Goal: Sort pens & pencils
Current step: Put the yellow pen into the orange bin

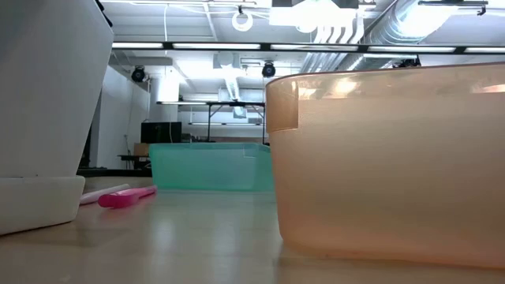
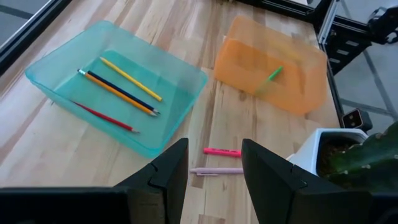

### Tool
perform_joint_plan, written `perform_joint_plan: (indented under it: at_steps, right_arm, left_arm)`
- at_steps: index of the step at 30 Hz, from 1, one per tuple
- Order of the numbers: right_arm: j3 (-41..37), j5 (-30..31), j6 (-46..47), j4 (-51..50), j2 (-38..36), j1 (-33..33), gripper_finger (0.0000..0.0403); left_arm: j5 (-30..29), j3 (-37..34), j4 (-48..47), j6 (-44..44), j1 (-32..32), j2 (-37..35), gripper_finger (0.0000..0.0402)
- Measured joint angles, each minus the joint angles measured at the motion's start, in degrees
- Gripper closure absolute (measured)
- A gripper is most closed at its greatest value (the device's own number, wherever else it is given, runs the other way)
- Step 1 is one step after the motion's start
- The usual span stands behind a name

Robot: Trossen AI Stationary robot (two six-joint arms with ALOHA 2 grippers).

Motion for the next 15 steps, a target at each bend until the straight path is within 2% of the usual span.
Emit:
perform_joint_plan:
  at_steps: [7,15]
  right_arm:
    - [0.00,-0.87,-13.00,0.38,0.00,0.00,0.0279]
    - [0.00,-4.71,-40.37,-0.31,0.00,-2.06,0.0279]
  left_arm:
    - [0.48,0.00,-0.02,0.29,0.00,0.00,0.0263]
    - [1.79,0.00,-0.04,-1.26,-0.01,0.00,0.0263]
